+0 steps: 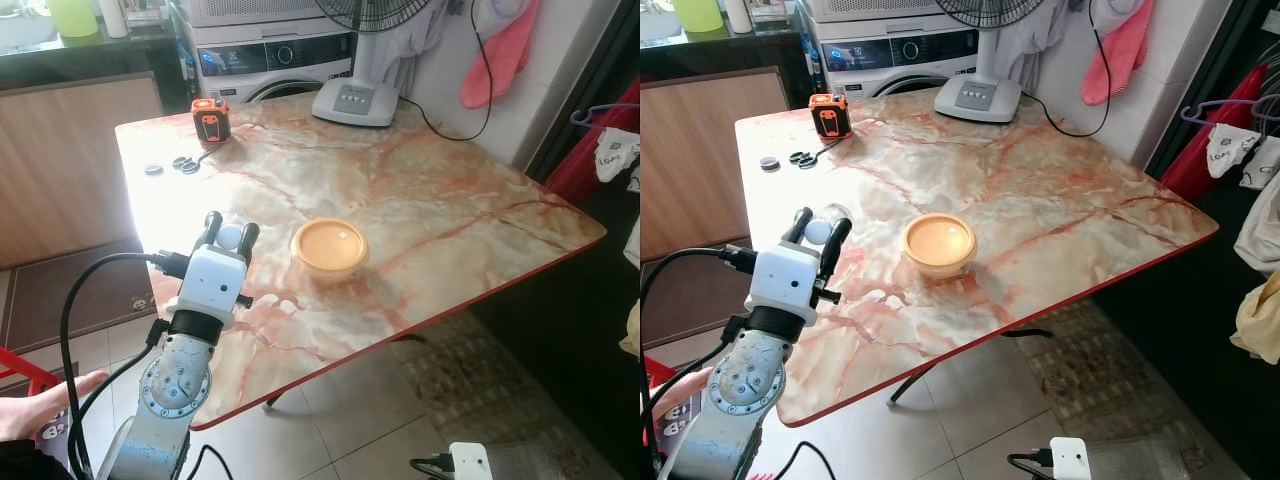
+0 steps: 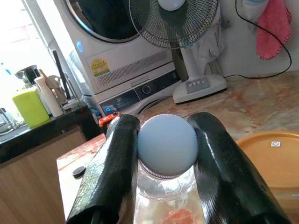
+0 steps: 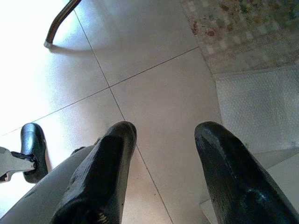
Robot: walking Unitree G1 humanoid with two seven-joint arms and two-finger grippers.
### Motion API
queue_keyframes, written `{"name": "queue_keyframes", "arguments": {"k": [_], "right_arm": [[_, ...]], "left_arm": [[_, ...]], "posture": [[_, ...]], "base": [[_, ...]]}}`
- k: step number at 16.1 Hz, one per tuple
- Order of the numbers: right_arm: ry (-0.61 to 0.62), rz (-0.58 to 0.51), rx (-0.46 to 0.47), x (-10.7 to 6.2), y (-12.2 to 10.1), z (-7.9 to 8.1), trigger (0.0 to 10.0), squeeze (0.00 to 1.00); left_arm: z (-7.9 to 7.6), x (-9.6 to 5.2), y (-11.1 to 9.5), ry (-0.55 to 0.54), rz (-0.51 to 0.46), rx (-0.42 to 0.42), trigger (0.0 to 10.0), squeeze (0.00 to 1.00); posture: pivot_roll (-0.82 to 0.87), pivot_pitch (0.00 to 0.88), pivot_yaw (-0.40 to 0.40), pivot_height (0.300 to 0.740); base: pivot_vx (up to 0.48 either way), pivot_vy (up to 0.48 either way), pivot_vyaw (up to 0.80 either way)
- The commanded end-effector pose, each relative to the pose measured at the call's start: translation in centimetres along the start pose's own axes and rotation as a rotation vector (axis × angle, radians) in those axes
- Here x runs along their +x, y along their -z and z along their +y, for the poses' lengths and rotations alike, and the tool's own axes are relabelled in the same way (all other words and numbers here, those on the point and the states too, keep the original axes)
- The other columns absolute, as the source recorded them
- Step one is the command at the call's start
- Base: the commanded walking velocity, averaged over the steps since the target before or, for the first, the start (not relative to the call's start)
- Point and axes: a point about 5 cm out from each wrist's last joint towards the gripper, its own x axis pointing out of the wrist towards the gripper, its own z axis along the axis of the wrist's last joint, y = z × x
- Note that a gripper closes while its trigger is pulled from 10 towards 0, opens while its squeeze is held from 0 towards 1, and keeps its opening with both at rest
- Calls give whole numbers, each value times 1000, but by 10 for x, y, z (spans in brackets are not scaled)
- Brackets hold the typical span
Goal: Restocking fridge
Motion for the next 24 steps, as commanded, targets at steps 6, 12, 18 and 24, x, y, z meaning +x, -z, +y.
{"name": "queue_keyframes", "arguments": {"k": [6, 12, 18, 24], "right_arm": [[11, -6, 24, 0, 0, -1, 10000, 0], [12, -10, 27, 0, -1, -1, 10000, 0], [9, -9, 23, 0, -1, -1, 10000, 0], [6, -5, 18, 0, -1, -1, 10000, 0]], "left_arm": [[3, 3, -6, -10, -37, 26, 10000, 0], [2, 3, -5, -8, -30, 27, 10000, 0], [3, 2, -4, -14, -25, 31, 10000, 0], [3, 1, -4, -18, -20, 34, 10000, 0]], "posture": [[25, 60, -58, 740], [24, 70, -58, 740], [25, 73, -60, 740], [24, 73, -62, 740]], "base": [[0, 0, 0], [0, 0, 0], [-135, 0, 0], [-282, 0, 0]]}}
